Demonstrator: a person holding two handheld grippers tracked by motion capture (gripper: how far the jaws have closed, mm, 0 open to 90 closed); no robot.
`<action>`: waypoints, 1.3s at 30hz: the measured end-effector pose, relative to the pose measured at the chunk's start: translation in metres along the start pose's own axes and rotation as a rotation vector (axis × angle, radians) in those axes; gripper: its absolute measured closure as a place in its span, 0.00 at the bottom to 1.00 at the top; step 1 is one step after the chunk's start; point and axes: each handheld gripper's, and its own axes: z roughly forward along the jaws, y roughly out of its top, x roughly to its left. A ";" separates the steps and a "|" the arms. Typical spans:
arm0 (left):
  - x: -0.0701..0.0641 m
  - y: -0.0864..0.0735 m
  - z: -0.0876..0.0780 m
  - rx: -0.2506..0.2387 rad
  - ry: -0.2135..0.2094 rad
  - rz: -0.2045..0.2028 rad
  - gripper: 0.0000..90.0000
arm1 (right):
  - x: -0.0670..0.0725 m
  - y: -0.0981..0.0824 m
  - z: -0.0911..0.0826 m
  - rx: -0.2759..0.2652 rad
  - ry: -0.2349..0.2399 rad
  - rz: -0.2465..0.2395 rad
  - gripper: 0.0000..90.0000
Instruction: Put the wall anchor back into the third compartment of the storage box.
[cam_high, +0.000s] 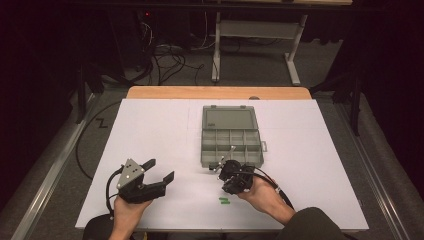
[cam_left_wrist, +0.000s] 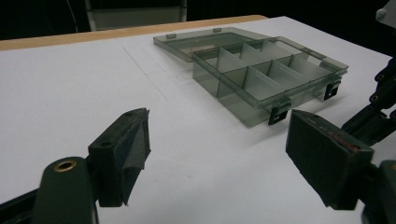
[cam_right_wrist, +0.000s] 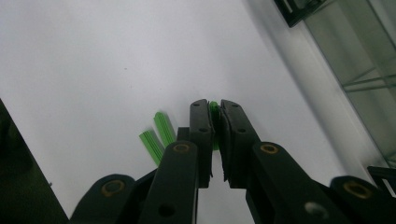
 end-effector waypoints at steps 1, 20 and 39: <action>0.000 0.000 0.000 -0.001 -0.001 -0.001 0.25 | 0.000 0.000 -0.001 -0.002 0.000 0.007 0.96; 0.000 0.000 0.000 -0.004 0.000 0.001 0.25 | -0.012 -0.004 -0.014 -0.043 0.003 0.056 0.96; 0.000 0.000 0.000 -0.002 0.002 0.004 0.24 | -0.022 -0.005 -0.025 -0.080 -0.004 0.085 0.96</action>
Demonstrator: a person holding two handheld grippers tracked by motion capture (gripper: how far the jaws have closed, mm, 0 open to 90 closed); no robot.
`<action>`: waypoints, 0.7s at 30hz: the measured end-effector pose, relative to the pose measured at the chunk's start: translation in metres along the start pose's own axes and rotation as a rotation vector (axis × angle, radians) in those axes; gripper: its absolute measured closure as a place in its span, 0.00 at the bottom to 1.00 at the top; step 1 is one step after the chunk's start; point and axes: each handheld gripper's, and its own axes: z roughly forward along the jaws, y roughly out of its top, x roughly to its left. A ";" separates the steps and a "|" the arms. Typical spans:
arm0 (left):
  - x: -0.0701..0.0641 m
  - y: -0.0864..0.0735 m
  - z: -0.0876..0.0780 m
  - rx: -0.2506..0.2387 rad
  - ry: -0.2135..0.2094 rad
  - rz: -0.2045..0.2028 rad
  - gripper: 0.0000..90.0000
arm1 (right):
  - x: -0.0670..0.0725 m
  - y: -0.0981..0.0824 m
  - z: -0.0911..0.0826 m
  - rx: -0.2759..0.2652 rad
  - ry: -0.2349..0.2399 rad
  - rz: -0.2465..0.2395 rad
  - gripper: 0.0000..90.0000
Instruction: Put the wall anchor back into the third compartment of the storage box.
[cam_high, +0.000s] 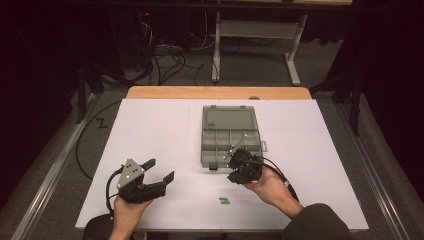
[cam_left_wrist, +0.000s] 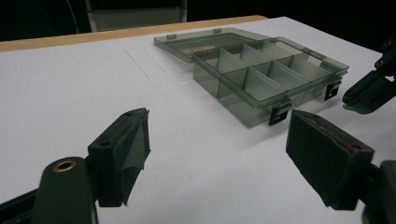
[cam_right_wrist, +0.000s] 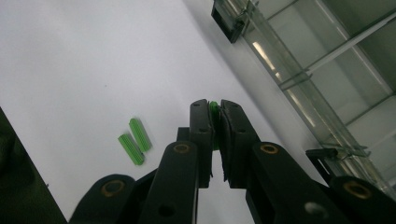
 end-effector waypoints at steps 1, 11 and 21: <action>0.000 0.000 0.000 0.000 0.000 0.000 0.24 | -0.001 0.000 -0.001 -0.001 0.000 0.002 0.96; 0.000 0.000 0.000 -0.002 0.001 0.002 0.24 | -0.008 0.001 -0.008 -0.018 -0.001 0.022 0.96; 0.000 0.000 -0.001 -0.004 -0.002 0.004 0.24 | -0.015 0.003 -0.014 -0.032 -0.004 0.037 0.96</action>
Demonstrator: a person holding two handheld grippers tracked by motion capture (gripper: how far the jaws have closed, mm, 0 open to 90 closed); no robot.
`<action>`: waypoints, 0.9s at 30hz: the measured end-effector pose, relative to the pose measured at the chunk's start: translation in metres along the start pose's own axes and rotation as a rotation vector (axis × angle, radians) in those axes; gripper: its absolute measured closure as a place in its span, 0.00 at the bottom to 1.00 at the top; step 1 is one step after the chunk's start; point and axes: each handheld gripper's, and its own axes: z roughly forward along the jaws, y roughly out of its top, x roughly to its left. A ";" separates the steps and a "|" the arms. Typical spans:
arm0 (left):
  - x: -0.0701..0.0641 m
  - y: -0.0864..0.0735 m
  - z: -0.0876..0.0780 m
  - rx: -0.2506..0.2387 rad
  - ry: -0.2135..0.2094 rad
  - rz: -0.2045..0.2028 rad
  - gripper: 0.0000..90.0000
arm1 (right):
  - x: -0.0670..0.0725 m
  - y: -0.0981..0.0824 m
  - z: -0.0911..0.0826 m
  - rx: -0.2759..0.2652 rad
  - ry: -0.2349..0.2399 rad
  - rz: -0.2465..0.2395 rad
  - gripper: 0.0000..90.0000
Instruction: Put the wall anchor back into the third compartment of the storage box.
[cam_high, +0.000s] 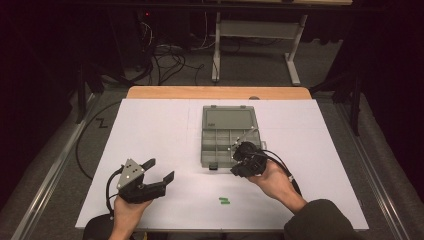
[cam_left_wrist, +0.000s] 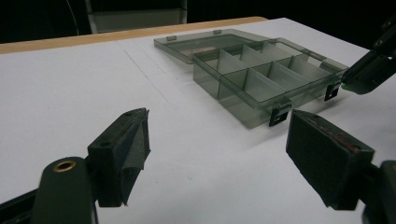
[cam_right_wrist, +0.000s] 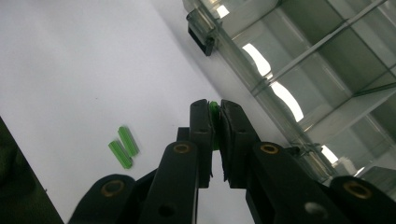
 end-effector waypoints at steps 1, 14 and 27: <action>0.000 0.000 0.000 -0.002 -0.001 0.000 0.24 | -0.001 0.001 -0.001 0.000 0.001 0.004 0.96; 0.000 0.000 -0.001 -0.008 -0.003 -0.001 0.24 | -0.021 0.009 -0.014 -0.027 -0.025 0.056 0.96; -0.001 0.001 0.000 -0.009 -0.002 0.001 0.24 | -0.041 0.013 -0.018 -0.038 -0.031 0.110 0.96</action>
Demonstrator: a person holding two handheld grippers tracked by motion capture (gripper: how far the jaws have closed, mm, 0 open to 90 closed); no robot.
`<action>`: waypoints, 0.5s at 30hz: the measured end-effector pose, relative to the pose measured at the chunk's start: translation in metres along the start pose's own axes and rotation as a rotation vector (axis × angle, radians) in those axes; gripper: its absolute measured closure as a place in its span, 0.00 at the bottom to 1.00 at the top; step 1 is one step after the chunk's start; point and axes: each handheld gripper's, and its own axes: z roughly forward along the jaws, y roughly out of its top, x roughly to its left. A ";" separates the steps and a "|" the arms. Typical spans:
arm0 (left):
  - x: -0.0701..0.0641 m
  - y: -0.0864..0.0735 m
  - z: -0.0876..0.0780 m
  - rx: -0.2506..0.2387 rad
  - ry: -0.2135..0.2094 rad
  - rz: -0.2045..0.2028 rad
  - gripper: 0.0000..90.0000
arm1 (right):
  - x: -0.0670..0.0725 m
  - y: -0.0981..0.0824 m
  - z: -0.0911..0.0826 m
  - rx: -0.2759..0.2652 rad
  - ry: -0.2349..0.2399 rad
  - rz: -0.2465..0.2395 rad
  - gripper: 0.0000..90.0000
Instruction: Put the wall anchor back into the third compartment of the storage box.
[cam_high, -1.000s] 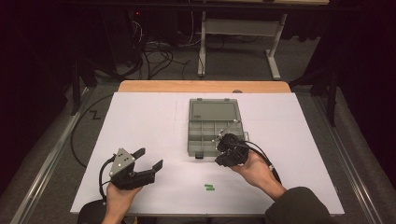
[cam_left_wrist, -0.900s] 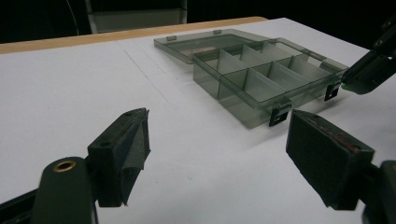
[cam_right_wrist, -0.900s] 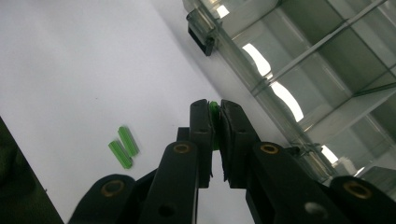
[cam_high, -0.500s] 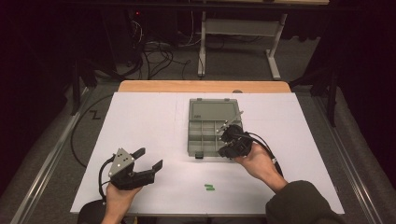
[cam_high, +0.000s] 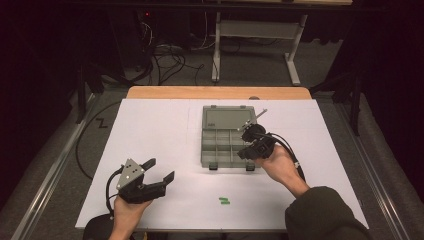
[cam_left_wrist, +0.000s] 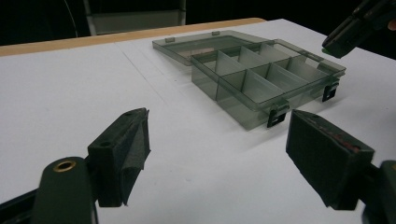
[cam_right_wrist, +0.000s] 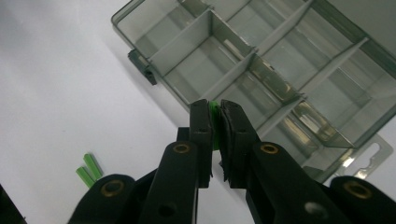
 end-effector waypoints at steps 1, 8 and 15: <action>0.000 0.000 0.000 -0.001 0.000 0.002 0.24 | -0.002 0.001 -0.001 0.001 -0.003 0.010 0.96; 0.000 0.000 0.000 0.004 0.001 0.002 0.24 | -0.015 0.009 -0.003 0.006 -0.028 0.043 0.96; 0.001 0.000 0.000 0.003 -0.001 0.000 0.24 | -0.024 0.023 0.006 0.016 -0.047 0.066 0.96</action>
